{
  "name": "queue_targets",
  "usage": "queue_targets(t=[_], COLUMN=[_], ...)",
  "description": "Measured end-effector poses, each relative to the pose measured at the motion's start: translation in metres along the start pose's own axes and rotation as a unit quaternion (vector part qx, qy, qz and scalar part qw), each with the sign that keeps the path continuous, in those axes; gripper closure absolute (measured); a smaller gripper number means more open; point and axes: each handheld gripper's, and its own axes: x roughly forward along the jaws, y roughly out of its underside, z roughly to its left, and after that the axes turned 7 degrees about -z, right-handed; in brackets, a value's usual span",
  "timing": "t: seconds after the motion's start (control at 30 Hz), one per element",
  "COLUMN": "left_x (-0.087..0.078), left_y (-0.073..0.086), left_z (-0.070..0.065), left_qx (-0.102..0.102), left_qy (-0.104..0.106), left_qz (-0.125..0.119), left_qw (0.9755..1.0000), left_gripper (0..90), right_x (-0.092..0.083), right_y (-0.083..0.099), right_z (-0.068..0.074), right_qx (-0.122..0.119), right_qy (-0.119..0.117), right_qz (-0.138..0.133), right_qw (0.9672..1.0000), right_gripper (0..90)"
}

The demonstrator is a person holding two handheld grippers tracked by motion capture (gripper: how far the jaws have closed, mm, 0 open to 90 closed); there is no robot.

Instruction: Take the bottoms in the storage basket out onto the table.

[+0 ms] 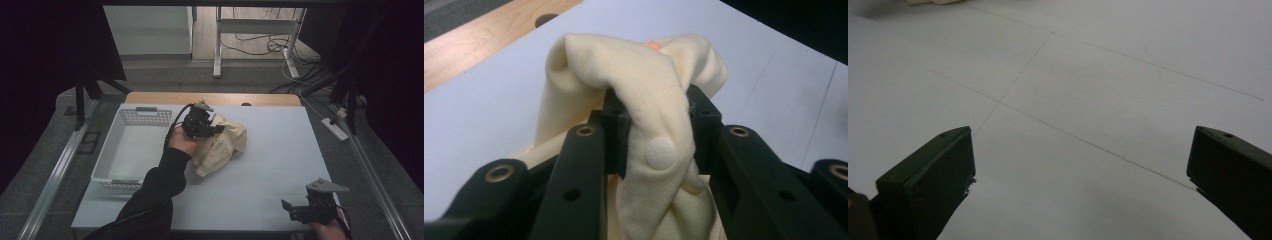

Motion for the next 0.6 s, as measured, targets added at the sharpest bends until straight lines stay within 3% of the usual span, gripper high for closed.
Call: queue_targets(t=[0.23,0.33,0.6], left_x=[0.011,0.016,0.030], left_y=[0.011,0.015,0.027], left_z=[0.005,0.006,0.005], left_qx=[0.002,0.000,0.022], left_qy=[0.007,0.003,-0.016], left_qz=[0.008,0.017,0.041], left_qw=[0.9999,0.9999,0.9988], left_gripper=[67.8,67.7,66.7], right_x=[0.000,0.000,0.000], right_y=[0.000,0.000,0.000], right_z=[0.000,0.000,0.000], right_qx=[-0.002,-0.002,-0.002], right_qy=[0.000,0.000,-0.001], right_qz=[0.001,0.000,0.000], right_qw=[1.0000,1.0000,1.0000], right_gripper=[0.0,0.0,0.0])
